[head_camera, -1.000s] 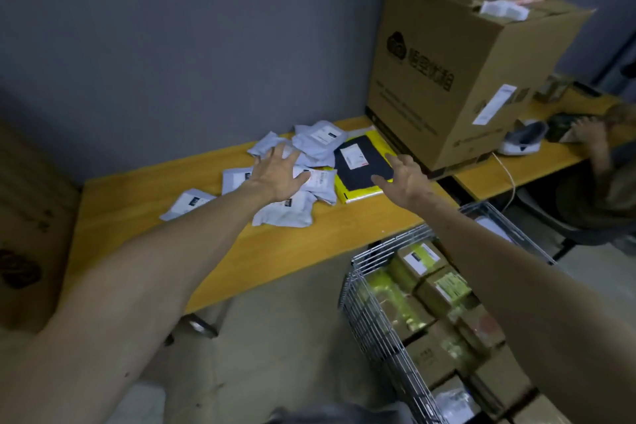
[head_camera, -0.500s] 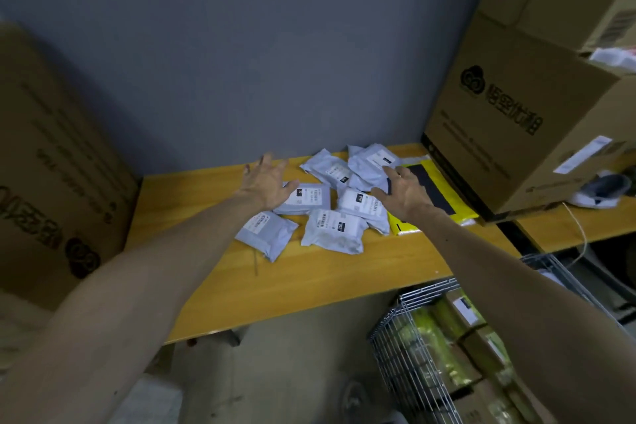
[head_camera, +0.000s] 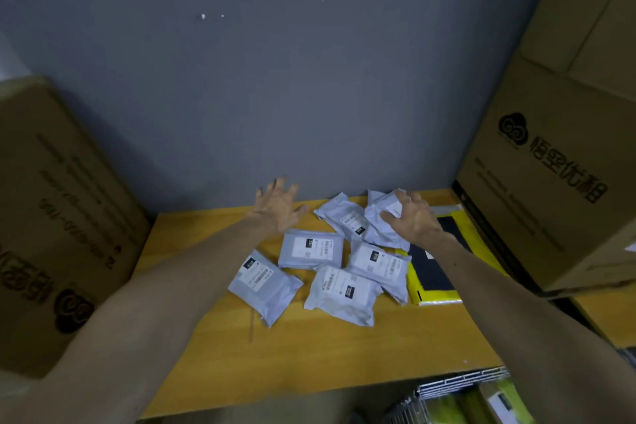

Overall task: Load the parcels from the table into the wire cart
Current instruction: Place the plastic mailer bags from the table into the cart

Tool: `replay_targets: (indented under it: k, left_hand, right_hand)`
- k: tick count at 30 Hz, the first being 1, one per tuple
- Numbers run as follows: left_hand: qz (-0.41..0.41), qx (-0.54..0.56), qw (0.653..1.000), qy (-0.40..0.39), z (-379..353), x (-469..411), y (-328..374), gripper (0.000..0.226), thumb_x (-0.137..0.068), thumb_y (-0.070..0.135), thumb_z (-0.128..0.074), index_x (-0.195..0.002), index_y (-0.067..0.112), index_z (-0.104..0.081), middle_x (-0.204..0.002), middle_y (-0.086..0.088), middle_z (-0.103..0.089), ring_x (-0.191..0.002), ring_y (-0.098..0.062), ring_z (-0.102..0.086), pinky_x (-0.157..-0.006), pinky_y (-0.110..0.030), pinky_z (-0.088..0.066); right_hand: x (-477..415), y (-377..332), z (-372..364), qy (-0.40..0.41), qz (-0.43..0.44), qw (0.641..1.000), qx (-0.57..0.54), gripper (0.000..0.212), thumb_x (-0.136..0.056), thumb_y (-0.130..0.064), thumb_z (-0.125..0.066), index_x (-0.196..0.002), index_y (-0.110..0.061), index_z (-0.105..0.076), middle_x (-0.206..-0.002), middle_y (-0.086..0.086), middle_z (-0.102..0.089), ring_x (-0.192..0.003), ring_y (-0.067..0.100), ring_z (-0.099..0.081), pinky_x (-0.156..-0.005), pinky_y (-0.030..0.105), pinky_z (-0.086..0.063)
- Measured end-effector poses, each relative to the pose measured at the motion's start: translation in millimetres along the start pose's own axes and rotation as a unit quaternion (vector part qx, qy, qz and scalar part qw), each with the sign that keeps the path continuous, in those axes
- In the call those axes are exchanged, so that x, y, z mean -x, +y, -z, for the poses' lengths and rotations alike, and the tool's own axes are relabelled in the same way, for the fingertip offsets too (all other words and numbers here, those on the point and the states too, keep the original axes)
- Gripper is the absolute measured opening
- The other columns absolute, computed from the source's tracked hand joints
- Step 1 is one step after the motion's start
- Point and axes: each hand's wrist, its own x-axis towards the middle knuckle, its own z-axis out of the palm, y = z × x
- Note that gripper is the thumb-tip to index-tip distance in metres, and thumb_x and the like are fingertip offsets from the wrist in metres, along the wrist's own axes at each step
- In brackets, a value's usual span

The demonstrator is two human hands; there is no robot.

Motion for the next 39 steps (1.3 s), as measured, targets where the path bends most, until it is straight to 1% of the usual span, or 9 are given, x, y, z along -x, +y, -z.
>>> replay_targets:
  k: [4,9,16,22,27,30,33,35,39]
  left_hand:
    - [0.003,-0.01,1.0,-0.01,-3,-37,25,0.067,-0.099,0.057,-0.038,-0.155,0.022,-0.024,-0.164,-0.013,-0.009,-0.148,-0.033,-0.018,-0.119,-0.051,-0.018]
    - [-0.011,-0.011,1.0,-0.019,-20,-75,52,0.066,-0.099,0.056,-0.039,-0.154,0.022,-0.025,-0.163,-0.013,-0.011,-0.147,-0.032,-0.02,-0.119,-0.051,-0.02]
    - [-0.022,-0.011,0.998,-0.049,-52,-123,75,0.064,-0.1,0.054,-0.039,-0.153,0.022,-0.025,-0.162,-0.012,-0.011,-0.147,-0.031,-0.02,-0.119,-0.05,-0.018]
    - [-0.029,0.012,0.995,-0.091,-94,-165,92,0.065,-0.1,0.054,-0.038,-0.155,0.023,-0.022,-0.162,-0.011,-0.009,-0.148,-0.031,-0.014,-0.118,-0.05,-0.018]
    - [-0.047,0.02,0.992,-0.116,-133,-195,101,0.067,-0.101,0.053,-0.037,-0.157,0.023,-0.015,-0.164,-0.011,-0.006,-0.15,-0.031,-0.01,-0.119,-0.051,-0.017]
    - [-0.06,0.042,0.99,-0.116,-154,-213,102,0.067,-0.1,0.051,-0.042,-0.156,0.023,-0.018,-0.162,-0.012,-0.01,-0.149,-0.031,-0.012,-0.118,-0.053,-0.019]
    - [-0.05,0.05,0.99,-0.12,-177,-231,100,0.066,-0.098,0.051,-0.045,-0.154,0.023,-0.023,-0.161,-0.012,-0.013,-0.148,-0.032,-0.015,-0.116,-0.053,-0.022]
    - [-0.038,0.058,0.99,-0.12,-190,-246,100,0.063,-0.099,0.05,-0.044,-0.153,0.024,-0.024,-0.161,-0.012,-0.014,-0.148,-0.032,-0.015,-0.116,-0.054,-0.023]
    - [-0.011,0.114,0.985,-0.127,-216,-275,102,0.059,-0.101,0.045,-0.043,-0.152,0.022,-0.026,-0.162,-0.013,-0.011,-0.148,-0.034,-0.013,-0.116,-0.055,-0.023]
  right_hand:
    - [-37,27,4,0.001,-0.01,1.0,-0.011,0.072,-0.096,-0.045,-0.056,-0.154,-0.017,-0.026,-0.158,0.015,-0.023,-0.145,0.034,-0.023,-0.115,0.05,-0.028]
    - [-69,62,-1,-0.014,-0.026,1.0,-0.004,0.072,-0.095,-0.046,-0.055,-0.154,-0.016,-0.027,-0.155,0.016,-0.027,-0.14,0.036,-0.029,-0.114,0.045,-0.031]
    - [-107,90,-11,-0.047,-0.055,0.997,0.01,0.072,-0.095,-0.049,-0.054,-0.153,-0.017,-0.028,-0.155,0.014,-0.026,-0.139,0.036,-0.032,-0.109,0.047,-0.037]
    - [-139,103,-33,-0.073,-0.061,0.995,0.029,0.071,-0.097,-0.05,-0.051,-0.153,-0.016,-0.027,-0.16,0.011,-0.019,-0.146,0.032,-0.018,-0.115,0.049,-0.028]
    - [-166,115,-57,-0.112,-0.097,0.989,0.026,0.07,-0.097,-0.049,-0.05,-0.153,-0.015,-0.027,-0.159,0.013,-0.019,-0.144,0.035,-0.021,-0.114,0.053,-0.029]
    - [-185,123,-76,-0.117,-0.129,0.985,0.008,0.068,-0.097,-0.047,-0.051,-0.153,-0.014,-0.028,-0.157,0.017,-0.021,-0.143,0.037,-0.023,-0.114,0.051,-0.029]
    - [-203,127,-97,-0.119,-0.153,0.981,-0.008,0.066,-0.098,-0.044,-0.05,-0.151,-0.012,-0.03,-0.155,0.02,-0.026,-0.14,0.04,-0.026,-0.114,0.051,-0.029]
    - [-216,130,-111,-0.12,-0.169,0.978,-0.007,0.067,-0.098,-0.045,-0.049,-0.152,-0.012,-0.028,-0.155,0.021,-0.024,-0.14,0.041,-0.024,-0.113,0.054,-0.03]
    - [-243,131,-136,-0.103,-0.212,0.972,-0.011,0.074,-0.097,-0.053,-0.046,-0.154,-0.011,-0.025,-0.156,0.02,-0.019,-0.143,0.038,-0.016,-0.114,0.053,-0.024]
